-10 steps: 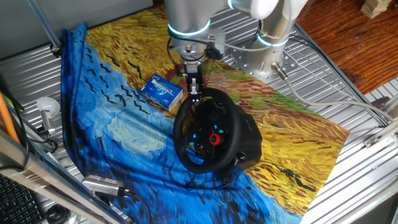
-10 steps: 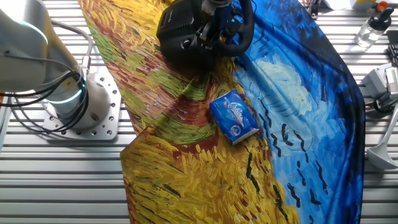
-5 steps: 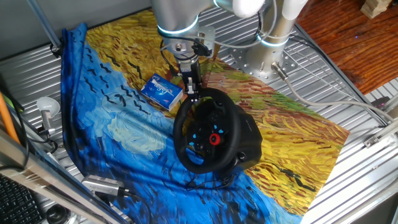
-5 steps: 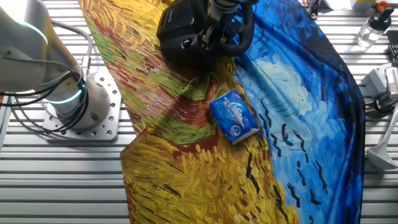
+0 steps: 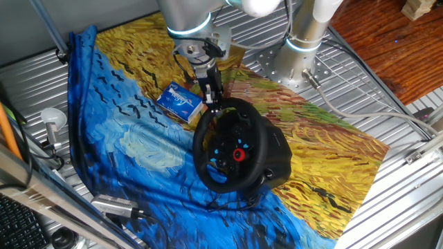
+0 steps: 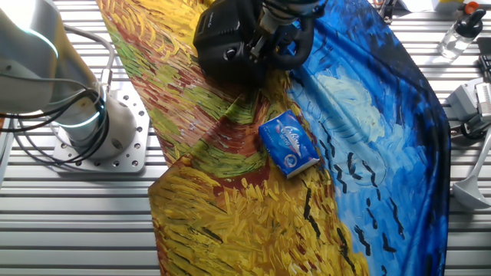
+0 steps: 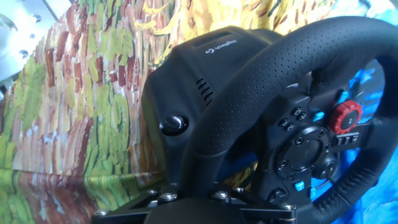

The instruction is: Rotate the steering wheel 90 degrees counterclockwise

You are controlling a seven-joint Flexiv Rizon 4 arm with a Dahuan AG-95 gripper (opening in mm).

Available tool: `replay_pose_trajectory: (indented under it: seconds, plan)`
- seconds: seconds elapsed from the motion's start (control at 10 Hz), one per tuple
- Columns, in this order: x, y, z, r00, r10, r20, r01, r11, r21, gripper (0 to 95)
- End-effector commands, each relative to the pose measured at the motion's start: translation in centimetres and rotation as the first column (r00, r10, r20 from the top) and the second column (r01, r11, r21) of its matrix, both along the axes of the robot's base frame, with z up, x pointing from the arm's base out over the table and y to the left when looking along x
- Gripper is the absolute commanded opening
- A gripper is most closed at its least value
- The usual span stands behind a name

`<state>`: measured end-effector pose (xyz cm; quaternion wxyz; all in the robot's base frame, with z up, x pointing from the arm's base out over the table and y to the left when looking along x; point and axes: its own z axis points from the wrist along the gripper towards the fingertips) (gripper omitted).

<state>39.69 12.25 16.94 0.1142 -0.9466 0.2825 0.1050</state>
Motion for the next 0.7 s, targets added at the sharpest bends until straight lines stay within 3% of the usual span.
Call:
replay_pose_trajectory:
  seconds: [0.1,0.4,0.7]
  plan:
    - [0.14,0.16,0.09,1.0,0.004,0.003,-0.004,1.0,0.029,0.0]
    - [0.18,0.12,-0.18,1.0,0.01,0.004,-0.01,0.999,0.046,0.0]
    - [0.21,0.13,-0.18,1.0,0.008,0.004,-0.008,1.0,-0.007,0.0]
